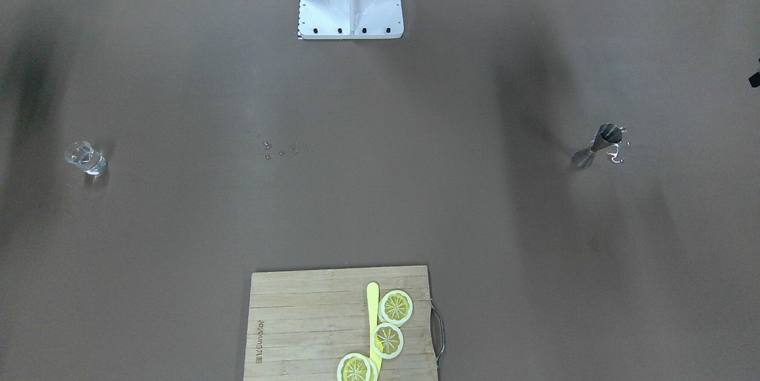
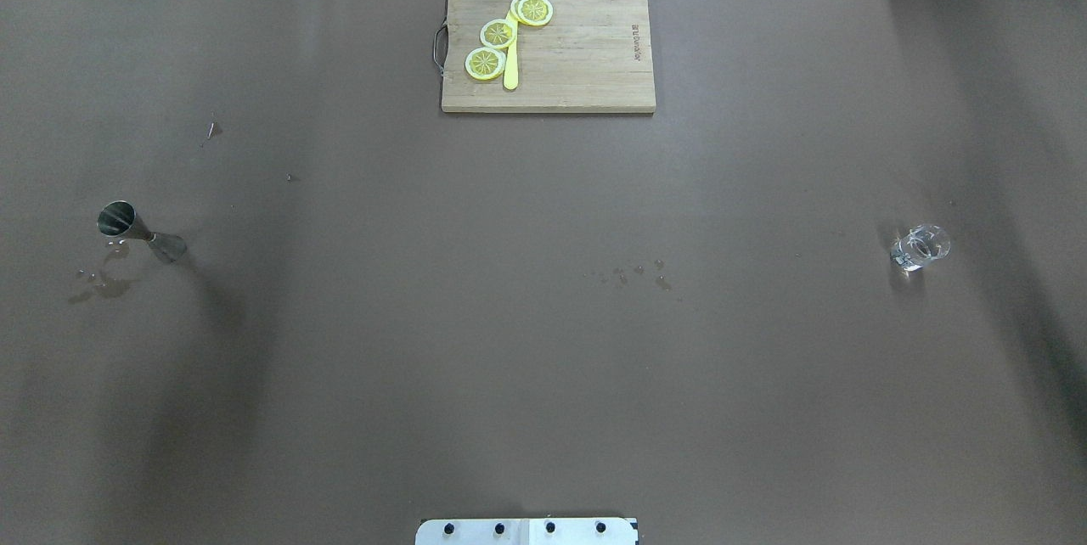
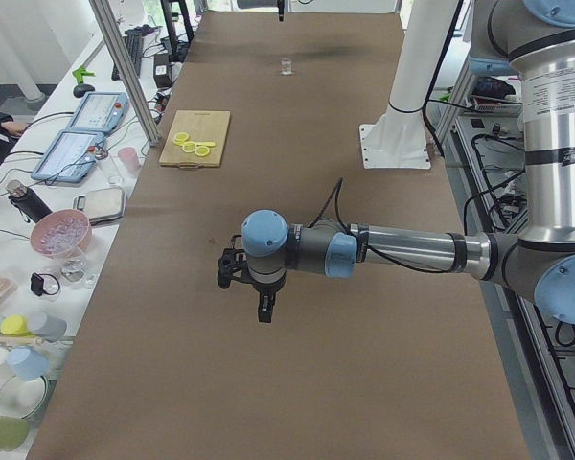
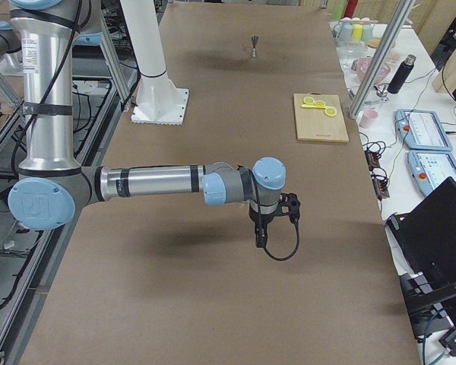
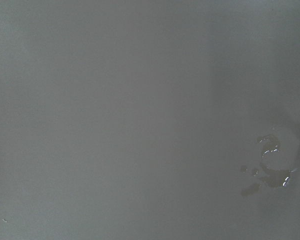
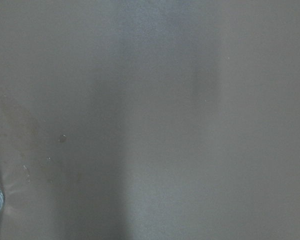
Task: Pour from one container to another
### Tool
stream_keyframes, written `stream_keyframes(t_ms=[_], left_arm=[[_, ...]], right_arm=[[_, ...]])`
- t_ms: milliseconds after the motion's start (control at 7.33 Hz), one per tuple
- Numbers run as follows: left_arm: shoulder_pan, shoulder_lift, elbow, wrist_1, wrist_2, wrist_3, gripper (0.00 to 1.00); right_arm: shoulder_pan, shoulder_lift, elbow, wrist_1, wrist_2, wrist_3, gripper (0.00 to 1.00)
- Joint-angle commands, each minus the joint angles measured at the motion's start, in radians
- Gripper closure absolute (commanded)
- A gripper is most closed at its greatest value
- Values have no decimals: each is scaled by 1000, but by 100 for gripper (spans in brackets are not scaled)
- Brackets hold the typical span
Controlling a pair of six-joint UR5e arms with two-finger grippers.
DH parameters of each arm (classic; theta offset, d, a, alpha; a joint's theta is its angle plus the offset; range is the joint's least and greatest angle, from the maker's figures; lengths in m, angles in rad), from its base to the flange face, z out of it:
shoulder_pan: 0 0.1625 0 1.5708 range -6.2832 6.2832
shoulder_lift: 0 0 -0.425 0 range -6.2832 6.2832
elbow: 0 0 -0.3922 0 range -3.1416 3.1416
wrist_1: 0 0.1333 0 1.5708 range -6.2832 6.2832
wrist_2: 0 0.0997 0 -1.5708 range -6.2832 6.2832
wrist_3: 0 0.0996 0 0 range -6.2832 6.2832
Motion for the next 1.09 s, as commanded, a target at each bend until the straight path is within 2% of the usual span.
stream_keyframes(t_ms=[0,273,955], left_arm=[[2,0,-1,-2,-1,0,2],[2,0,3,-2,0,0,2],[2,-8,-6,1,-2,2,2]], right_arm=[[38,0,-13,0,8,-4,0],[71,-20,-19,-4,8,-73,0],[71,-23,-21,11,-7,-76,0]])
